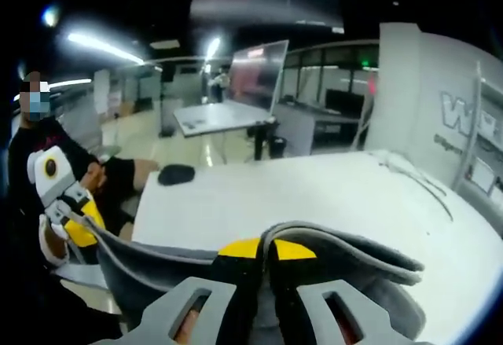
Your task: Open the folded towel by lifting each exposed corner and separating the folded layers until the towel lies flat within the target outline without major curled edges
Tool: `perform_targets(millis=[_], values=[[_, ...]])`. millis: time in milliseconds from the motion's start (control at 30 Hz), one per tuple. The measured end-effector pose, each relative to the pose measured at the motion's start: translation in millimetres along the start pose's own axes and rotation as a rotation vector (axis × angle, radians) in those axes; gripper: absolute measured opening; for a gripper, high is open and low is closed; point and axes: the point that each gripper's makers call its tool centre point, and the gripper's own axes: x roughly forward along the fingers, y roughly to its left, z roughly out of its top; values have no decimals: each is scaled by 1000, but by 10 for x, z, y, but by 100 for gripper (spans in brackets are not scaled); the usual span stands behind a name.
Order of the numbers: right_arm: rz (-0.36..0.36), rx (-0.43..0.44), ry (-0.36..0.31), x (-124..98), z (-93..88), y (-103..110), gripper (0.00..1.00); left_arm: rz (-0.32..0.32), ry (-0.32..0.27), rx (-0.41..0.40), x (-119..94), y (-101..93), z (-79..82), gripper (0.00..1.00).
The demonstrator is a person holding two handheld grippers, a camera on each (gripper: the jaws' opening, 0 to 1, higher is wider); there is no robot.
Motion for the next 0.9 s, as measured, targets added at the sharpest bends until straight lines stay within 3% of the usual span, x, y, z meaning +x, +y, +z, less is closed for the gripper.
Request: perform_targets(millis=[367,900], values=[[15,-12,25,206,28,77,0,11,8,-23,-56,114,-64,5],[33,-30,70,440,-81,219,0,31,35,-54,-141,255,-242,5]])
